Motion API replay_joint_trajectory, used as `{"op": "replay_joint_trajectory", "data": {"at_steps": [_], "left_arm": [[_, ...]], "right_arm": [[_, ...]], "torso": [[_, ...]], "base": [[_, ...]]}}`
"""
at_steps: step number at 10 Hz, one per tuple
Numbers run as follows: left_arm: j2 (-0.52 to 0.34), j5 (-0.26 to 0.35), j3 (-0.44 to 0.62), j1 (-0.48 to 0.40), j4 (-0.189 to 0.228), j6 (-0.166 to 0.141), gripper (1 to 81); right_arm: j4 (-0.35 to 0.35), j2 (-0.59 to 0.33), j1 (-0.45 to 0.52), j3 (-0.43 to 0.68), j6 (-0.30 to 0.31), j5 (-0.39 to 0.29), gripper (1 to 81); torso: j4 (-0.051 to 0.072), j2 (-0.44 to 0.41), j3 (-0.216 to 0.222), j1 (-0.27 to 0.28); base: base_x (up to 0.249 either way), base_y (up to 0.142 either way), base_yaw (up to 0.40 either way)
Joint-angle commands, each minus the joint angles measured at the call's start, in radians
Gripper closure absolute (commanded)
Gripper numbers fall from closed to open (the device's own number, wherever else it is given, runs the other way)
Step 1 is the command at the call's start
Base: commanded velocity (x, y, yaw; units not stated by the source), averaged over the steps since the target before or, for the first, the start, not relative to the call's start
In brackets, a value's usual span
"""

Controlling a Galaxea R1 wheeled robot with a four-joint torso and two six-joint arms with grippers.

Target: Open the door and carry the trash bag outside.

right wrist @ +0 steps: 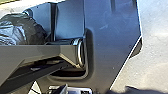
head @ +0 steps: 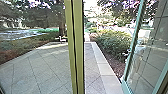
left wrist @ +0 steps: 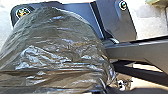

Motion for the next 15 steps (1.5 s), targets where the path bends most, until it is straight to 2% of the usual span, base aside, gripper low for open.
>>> {"op": "replay_joint_trajectory", "data": {"at_steps": [1,5,7,10,11,12,13,14,15], "left_arm": [[-0.001,0.058,0.008,-0.038,0.005,0.009,81.1],[0.005,0.057,0.003,-0.038,0.005,0.009,81.1],[0.004,0.031,-0.004,-0.041,0.002,0.007,81.1],[0.004,0.029,-0.015,-0.043,0.000,0.009,81.1],[0.004,0.031,-0.015,-0.043,-0.003,0.007,81.1],[0.002,0.031,-0.015,-0.045,-0.004,0.007,81.1],[0.004,0.031,-0.015,-0.044,-0.006,0.007,81.1],[0.005,0.031,-0.015,-0.044,-0.004,0.007,81.1],[0.005,0.031,-0.015,-0.043,-0.004,0.007,81.1]], "right_arm": [[-0.010,0.009,0.051,0.004,-0.003,-0.056,1.0],[-0.033,0.014,0.052,0.008,-0.002,-0.059,1.0],[-0.039,0.017,0.045,0.001,-0.011,-0.071,1.0],[-0.004,0.025,0.018,-0.001,-0.017,-0.053,1.0],[0.021,0.026,0.015,-0.002,-0.049,-0.041,1.0],[0.100,0.034,0.017,-0.010,-0.156,-0.021,1.0],[0.213,0.043,0.024,-0.033,-0.275,-0.022,1.0],[0.240,0.041,0.034,-0.052,-0.314,-0.027,1.0],[0.238,0.037,0.037,-0.044,-0.322,-0.030,1.0]], "torso": [[0.000,0.000,0.000,0.000],[0.000,0.000,0.000,0.000],[0.000,0.000,0.000,0.000],[0.000,0.000,0.000,0.000],[0.000,0.000,0.000,0.000],[0.000,0.000,0.000,0.000],[0.000,0.000,0.000,0.000],[0.000,0.000,0.000,0.000],[0.000,0.000,0.000,0.000]], "base": [[0.000,0.000,0.000],[0.000,0.000,0.000],[0.000,0.000,0.000],[0.000,0.000,0.000],[0.000,0.000,0.000],[0.000,0.000,0.000],[0.000,0.000,0.000],[0.000,0.000,0.000],[0.000,0.000,0.000]]}}
